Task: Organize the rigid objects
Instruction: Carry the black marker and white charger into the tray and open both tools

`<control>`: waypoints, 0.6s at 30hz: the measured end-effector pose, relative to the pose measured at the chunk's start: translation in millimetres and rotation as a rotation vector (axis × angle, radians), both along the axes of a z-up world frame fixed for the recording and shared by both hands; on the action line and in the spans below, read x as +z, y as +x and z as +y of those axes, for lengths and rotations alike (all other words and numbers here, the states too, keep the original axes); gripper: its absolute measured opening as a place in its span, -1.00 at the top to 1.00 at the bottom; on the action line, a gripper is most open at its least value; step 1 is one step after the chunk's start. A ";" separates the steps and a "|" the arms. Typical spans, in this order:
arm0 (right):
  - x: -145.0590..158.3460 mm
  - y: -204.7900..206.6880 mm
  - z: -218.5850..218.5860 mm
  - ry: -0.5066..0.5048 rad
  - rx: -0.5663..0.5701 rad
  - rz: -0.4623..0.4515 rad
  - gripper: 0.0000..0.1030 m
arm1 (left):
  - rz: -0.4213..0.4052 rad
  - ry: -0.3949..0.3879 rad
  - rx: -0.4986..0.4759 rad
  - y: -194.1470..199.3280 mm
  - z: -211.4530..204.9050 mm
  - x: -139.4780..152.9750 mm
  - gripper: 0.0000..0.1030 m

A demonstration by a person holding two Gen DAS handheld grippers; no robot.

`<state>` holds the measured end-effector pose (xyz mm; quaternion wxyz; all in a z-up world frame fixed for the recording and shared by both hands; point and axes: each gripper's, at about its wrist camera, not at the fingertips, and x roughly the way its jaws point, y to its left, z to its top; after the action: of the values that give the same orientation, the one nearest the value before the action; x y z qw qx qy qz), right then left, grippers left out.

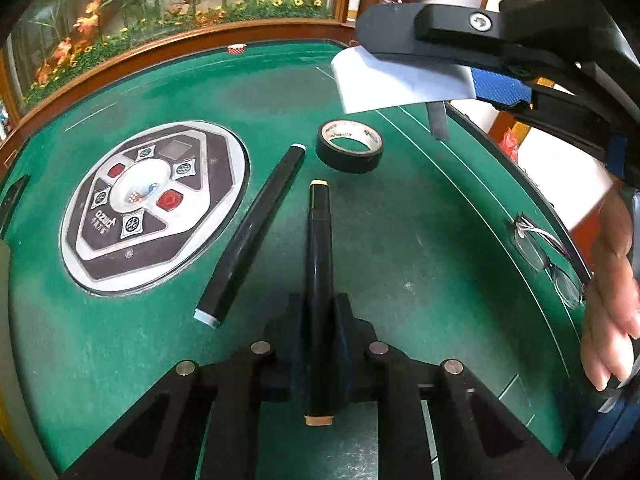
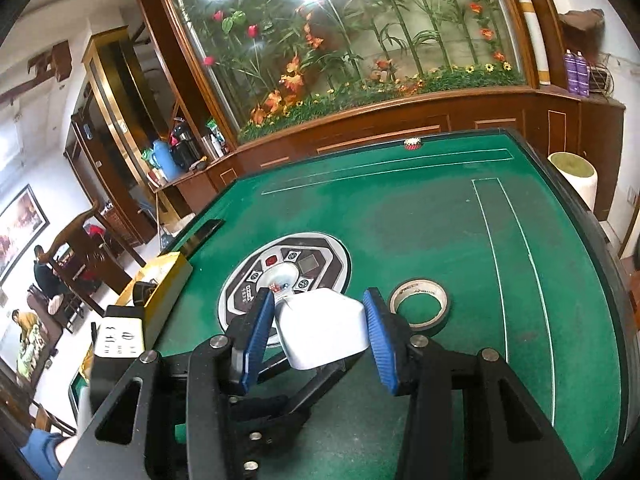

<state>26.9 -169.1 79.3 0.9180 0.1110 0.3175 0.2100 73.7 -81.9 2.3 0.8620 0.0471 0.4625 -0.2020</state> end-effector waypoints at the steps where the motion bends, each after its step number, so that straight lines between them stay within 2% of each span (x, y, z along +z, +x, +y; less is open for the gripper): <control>1: 0.0 0.2 -0.1 0.003 0.000 0.000 0.13 | -0.010 -0.005 0.003 -5.9 2.4 -0.2 0.73; 3: -1.4 -0.3 -0.9 0.016 0.002 0.006 0.13 | 0.004 -0.045 0.022 -15.6 11.7 -0.7 0.73; 4: -2.2 0.3 -0.3 0.021 0.008 0.014 0.13 | 0.020 -0.089 0.026 -25.3 20.3 -1.2 0.73; 9: -6.4 -1.0 6.7 0.031 0.039 0.034 0.13 | 0.019 -0.149 0.060 -60.5 48.8 0.3 0.73; 13: -11.5 -2.5 18.0 0.018 0.064 0.042 0.13 | -0.018 -0.185 0.097 -79.8 68.9 13.4 0.73; 18: -16.0 -5.0 31.5 0.015 0.099 0.049 0.13 | -0.056 -0.231 0.147 -82.2 94.1 34.8 0.72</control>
<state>22.0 -137.6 63.3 0.8975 0.1071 0.3435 0.2549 -8.6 12.1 37.1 0.8868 -0.0809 0.4140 -0.1887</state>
